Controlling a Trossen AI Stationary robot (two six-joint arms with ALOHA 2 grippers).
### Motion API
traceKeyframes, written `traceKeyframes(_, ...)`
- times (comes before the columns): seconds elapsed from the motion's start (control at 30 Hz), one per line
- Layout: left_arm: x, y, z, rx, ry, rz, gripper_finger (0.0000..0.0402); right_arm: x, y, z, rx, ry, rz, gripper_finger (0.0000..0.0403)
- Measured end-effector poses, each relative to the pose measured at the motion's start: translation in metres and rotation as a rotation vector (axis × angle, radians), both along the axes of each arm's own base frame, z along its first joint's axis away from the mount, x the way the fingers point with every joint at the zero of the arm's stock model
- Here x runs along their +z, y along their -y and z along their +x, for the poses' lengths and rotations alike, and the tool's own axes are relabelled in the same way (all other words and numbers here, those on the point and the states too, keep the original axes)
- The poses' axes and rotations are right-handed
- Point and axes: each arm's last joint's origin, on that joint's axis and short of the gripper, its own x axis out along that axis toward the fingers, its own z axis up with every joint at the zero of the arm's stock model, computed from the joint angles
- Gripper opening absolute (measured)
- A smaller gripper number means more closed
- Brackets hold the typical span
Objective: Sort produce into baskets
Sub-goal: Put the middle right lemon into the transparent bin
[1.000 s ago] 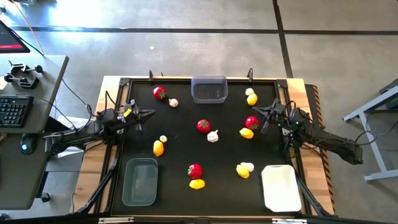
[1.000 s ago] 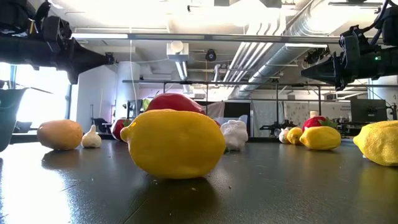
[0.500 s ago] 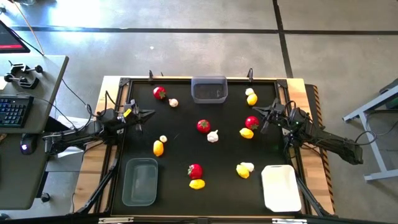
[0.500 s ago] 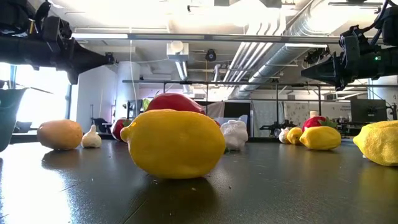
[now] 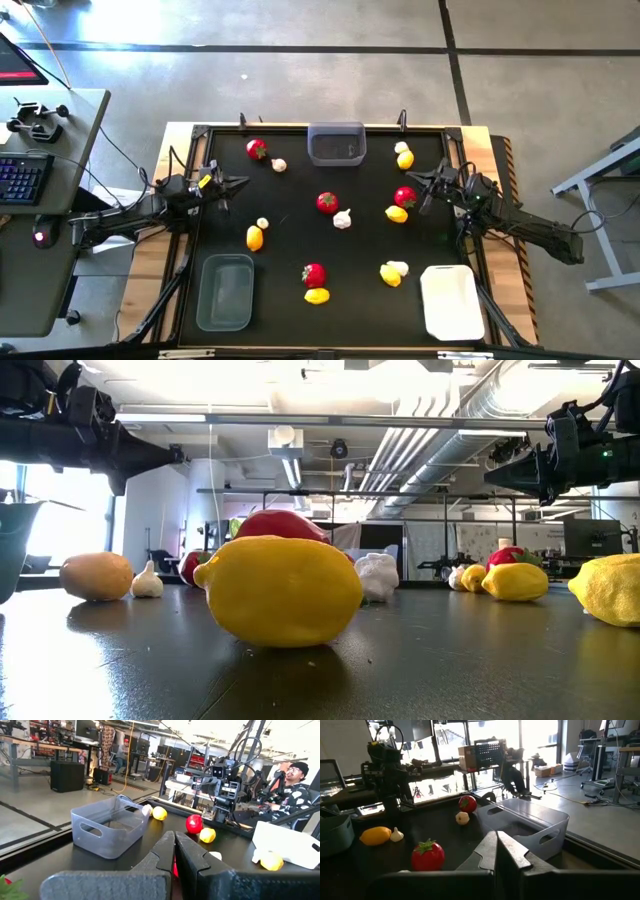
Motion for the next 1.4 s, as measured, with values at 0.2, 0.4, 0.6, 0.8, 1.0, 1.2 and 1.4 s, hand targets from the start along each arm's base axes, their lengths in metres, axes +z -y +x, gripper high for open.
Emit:
traceKeyframes(0.2, 0.0, 0.0, 0.0, 0.0, 0.0, 0.0, 0.0001, 0.0, 0.0, 0.0, 0.0, 0.0, 0.0, 0.0)
traceKeyframes(0.4, 0.001, 0.0, 0.0, 0.0, 0.008, 0.002, 0.0001, 0.0, 0.0, 0.0, -0.002, 0.001, -0.001, 0.0)
traceKeyframes(0.6, 0.006, 0.0, 0.0, 0.001, 0.054, 0.024, 0.0001, 0.004, 0.0, 0.0, 0.01, 0.054, 0.021, 0.0)
traceKeyframes(0.8, 0.009, -0.002, -0.002, 0.113, 0.031, 0.152, 0.0001, 0.011, 0.0, -0.001, -0.005, 0.137, 0.021, 0.0)
traceKeyframes(1.0, 0.01, -0.003, -0.002, 0.145, 0.036, 0.17, 0.0001, 0.028, -0.002, -0.002, 0.046, 0.278, -0.103, 0.0)
traceKeyframes(1.2, 0.01, -0.004, -0.002, 0.153, 0.043, 0.147, 0.0001, 0.032, -0.003, 0.006, 0.098, 0.271, -0.176, 0.0)
traceKeyframes(1.4, 0.008, -0.004, 0.0, 0.144, 0.011, 0.163, 0.0001, 0.039, -0.003, 0.023, 0.163, 0.241, -0.06, 0.0007)
